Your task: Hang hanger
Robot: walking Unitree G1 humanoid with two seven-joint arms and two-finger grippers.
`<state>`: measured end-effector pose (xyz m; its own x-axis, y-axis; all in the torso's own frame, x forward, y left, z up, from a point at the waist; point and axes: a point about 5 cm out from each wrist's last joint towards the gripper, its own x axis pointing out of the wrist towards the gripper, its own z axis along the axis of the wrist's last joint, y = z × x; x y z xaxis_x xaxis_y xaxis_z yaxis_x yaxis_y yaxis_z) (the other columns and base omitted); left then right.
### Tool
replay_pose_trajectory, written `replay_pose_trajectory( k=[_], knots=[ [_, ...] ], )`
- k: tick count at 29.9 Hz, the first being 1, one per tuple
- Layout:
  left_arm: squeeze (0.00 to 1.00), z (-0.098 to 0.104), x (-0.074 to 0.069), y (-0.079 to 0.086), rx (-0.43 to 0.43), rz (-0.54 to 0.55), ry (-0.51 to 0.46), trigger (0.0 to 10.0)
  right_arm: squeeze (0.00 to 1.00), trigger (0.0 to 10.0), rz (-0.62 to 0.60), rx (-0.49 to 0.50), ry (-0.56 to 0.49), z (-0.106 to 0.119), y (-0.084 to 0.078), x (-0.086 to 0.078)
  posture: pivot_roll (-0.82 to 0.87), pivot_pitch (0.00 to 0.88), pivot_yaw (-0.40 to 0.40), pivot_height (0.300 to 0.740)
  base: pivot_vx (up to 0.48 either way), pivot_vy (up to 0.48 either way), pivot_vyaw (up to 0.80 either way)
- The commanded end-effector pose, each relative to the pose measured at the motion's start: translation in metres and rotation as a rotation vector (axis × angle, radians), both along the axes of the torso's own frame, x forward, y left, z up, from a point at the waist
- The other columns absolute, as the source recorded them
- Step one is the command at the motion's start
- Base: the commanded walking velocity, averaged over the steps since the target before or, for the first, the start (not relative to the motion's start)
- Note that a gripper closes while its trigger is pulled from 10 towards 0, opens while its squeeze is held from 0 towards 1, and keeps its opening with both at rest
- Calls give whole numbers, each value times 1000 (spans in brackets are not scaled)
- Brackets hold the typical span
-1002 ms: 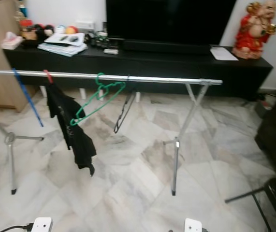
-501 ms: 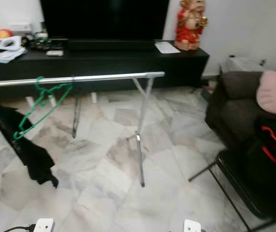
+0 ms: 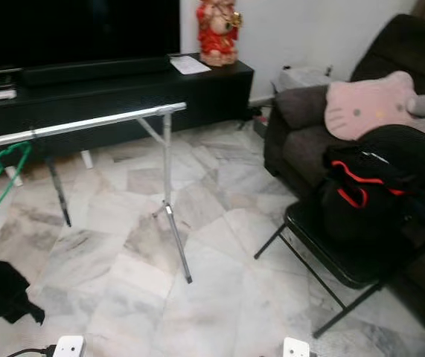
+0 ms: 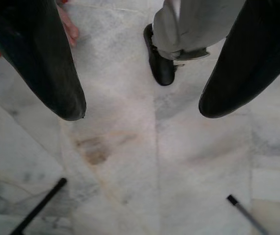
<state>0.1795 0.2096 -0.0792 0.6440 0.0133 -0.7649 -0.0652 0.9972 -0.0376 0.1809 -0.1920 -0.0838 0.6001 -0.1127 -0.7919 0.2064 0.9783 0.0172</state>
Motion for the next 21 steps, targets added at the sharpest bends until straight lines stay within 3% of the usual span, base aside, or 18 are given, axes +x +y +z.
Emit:
replay_pose_trajectory(
  k=[1, 6, 11, 19, 21],
  knots=[
    [0, -2, -4, 0, -12, 10, 19, 10000, 0, 10000, -6, 2, 4, 0, -1, 0, -71, 79, -30, 740, 0, 0, -644],
    [0, -3, -5, -1, -3, -13, 25, 10000, 0, 10000, -4, 4, 4, 0, 0, 1, -70, 85, -29, 740, 0, 0, -639],
    [0, -4, -6, -2, 4, -20, 34, 10000, 0, 10000, -5, 5, 2, 0, 0, 1, -71, 88, -28, 740, 0, -388, -638],
    [0, -3, -6, -2, -7, -1, 26, 10000, 0, 10000, -5, 3, 2, 0, 0, 1, -73, 92, -28, 740, 0, 0, -634],
    [0, -3, -5, -2, -8, 1, 24, 10000, 0, 10000, -6, 2, -7, 1, 0, 1, -73, 95, -28, 740, 0, 0, 0]
  ],
)
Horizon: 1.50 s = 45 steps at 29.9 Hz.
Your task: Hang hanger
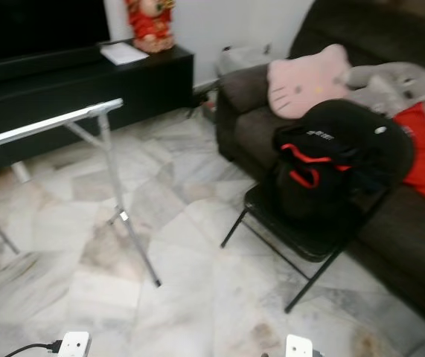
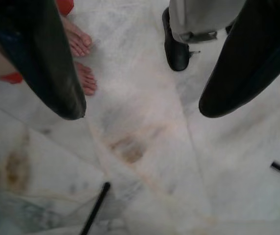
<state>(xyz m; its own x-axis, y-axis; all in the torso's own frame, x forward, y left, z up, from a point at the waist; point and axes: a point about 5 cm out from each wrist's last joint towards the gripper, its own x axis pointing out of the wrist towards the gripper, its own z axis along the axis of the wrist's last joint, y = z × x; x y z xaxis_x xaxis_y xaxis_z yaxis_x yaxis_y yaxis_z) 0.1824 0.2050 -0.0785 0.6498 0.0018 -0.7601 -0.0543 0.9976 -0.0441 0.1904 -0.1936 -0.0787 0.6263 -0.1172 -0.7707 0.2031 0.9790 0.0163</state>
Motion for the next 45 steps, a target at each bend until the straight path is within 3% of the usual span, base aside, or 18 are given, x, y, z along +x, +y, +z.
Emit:
replay_pose_trajectory(
  k=[1, 9, 45],
  knots=[
    [0, -4, -8, 3, -1, 12, 31, 10000, 0, 10000, -10, 9, 23, -4, 1, -8, -73, 95, -28, 740, 0, 0, 0],
    [0, -4, -8, 2, -11, 9, 36, 10000, 0, 10000, -22, 13, 8, -3, 1, -7, -72, 92, -30, 740, 0, 0, 0],
    [0, -4, -6, -1, -15, -9, 38, 10000, 0, 10000, -25, 16, 16, -4, 3, -7, -74, 88, -24, 740, 292, 0, -167]
  ],
)
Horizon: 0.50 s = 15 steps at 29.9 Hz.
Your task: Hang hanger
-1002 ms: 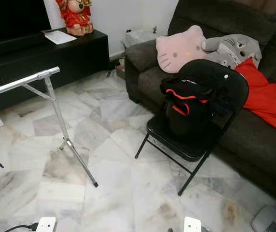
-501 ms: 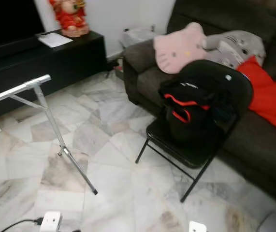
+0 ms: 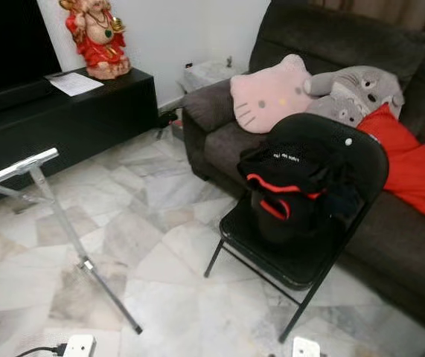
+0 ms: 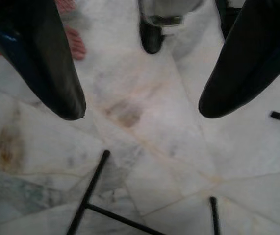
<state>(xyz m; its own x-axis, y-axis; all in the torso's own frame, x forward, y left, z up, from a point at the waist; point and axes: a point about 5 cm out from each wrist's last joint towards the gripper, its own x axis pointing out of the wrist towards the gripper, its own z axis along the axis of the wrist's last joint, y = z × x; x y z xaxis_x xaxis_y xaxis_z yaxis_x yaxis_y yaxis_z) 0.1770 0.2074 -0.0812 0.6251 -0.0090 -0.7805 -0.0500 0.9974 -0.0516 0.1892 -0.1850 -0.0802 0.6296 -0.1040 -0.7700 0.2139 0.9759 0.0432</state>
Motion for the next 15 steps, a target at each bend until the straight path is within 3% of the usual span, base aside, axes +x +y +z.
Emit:
replay_pose_trajectory(
  k=[1, 11, 15],
  knots=[
    [0, -1, 0, -3, -6, -2, 7, 10000, 0, 10000, -14, -11, 20, -2, -6, -6, -74, 88, -24, 740, 289, 0, -750],
    [0, -2, -2, -3, -6, -1, 12, 10000, 0, 10000, -19, -14, 5, -1, -6, -5, -78, 96, -23, 740, 288, 0, 0],
    [0, -2, -3, -3, -9, -1, 12, 10000, 0, 10000, -25, -10, -9, -1, -5, -4, -86, 102, -21, 740, 0, 0, 0]
  ],
)
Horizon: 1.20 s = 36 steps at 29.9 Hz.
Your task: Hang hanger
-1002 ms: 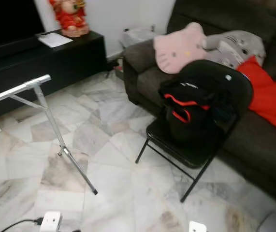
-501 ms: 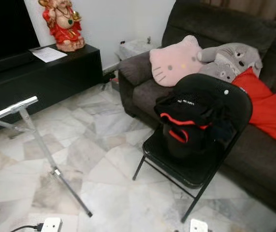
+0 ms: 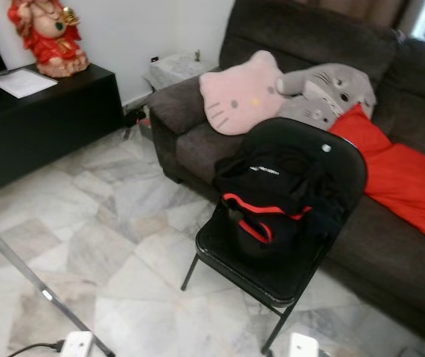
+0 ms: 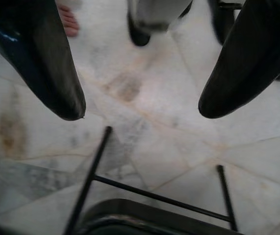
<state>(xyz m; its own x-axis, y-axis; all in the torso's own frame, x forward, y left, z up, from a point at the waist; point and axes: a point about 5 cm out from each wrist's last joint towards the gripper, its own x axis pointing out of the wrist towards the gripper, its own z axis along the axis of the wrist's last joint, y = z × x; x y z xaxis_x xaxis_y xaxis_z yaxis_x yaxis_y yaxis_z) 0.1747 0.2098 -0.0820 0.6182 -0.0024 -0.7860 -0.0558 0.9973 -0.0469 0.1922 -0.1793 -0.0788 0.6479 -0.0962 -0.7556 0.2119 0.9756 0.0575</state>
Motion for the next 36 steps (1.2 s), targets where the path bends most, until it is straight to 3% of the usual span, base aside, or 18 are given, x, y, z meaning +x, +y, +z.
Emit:
replay_pose_trajectory(
  k=[1, 9, 15, 19, 23, 30, 32, 34, 36],
  knots=[
    [0, -1, 0, -6, -13, -7, 4, 10000, 0, 10000, -26, -17, 13, -2, -11, -7, -86, 102, -21, 740, 0, 0, 0],
    [0, -2, -1, -6, -15, -6, 4, 10000, 0, 10000, -20, -16, -20, 0, -11, -5, -95, 109, -23, 740, 0, 0, 0],
    [0, -3, -4, -7, -14, -8, 11, 10000, 0, 10000, -152, -57, -138, 6, -16, -4, -123, 102, -33, 740, 0, 0, 0],
    [0, -4, -6, -8, -15, -6, 14, 10000, 0, 10000, -226, -25, -211, 9, -18, -5, -134, 92, -46, 740, 0, 0, 0],
    [0, -6, -10, -9, -15, -3, 20, 10000, 0, 10000, -204, -5, -286, 13, -19, -4, -147, 77, -61, 740, 0, 0, 0],
    [0, -9, -18, -10, -17, 1, 31, 10000, 0, 10000, -157, -50, -319, 15, -21, -7, -163, 54, -74, 740, 0, 0, 0],
    [0, -10, -21, -11, -18, -2, 38, 10000, 0, 10000, -151, -152, -627, 67, -44, 33, -165, 50, -76, 740, 0, 0, 0],
    [0, -11, -23, -11, -18, -4, 42, 10000, 0, 10000, -126, -197, -801, 104, -50, 42, -167, 44, -77, 740, 0, 0, 0],
    [0, -12, -25, -11, -19, -7, 44, 10000, 0, 10000, -106, -190, -827, 110, -48, 41, -167, 38, -77, 740, 0, 0, 0]
  ],
)
